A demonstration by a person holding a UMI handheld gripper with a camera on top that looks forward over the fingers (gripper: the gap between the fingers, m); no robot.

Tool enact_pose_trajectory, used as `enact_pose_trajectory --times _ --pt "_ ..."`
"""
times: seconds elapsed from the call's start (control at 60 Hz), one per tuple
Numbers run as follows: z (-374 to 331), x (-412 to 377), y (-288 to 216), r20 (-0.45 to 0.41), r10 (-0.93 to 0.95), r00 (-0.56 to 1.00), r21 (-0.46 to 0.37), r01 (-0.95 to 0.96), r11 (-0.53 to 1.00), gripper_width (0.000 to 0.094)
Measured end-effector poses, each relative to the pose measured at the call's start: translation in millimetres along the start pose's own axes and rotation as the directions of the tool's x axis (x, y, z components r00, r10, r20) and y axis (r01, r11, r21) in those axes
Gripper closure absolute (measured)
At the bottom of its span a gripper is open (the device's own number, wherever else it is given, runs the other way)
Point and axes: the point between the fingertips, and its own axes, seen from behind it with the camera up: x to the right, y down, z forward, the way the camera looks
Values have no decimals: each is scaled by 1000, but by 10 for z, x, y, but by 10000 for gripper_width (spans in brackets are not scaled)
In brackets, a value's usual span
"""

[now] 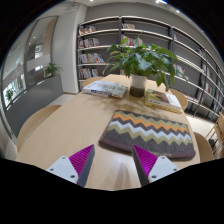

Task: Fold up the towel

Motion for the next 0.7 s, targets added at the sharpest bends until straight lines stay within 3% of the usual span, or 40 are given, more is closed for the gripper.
enact_pose_trajectory --times 0.15,0.3,0.35,0.4,0.483,0.617,0.7 --pt "827 -125 -498 -36 24 999 10 -24 1000 244" --pt "1314 11 -534 -132 47 990 -48 -54 997 370" --pt "1289 103 -529 -189 79 979 -42 -88 995 472" --pt "1320 226 -509 -252 81 964 -40 -94 995 706" --pt "1318 294 -494 -291 36 956 -52 -53 997 850" --pt "1310 312 -463 -290 -42 956 -117 8 993 899" --pt "1227 288 -549 -245 -7 969 -140 -28 990 902"
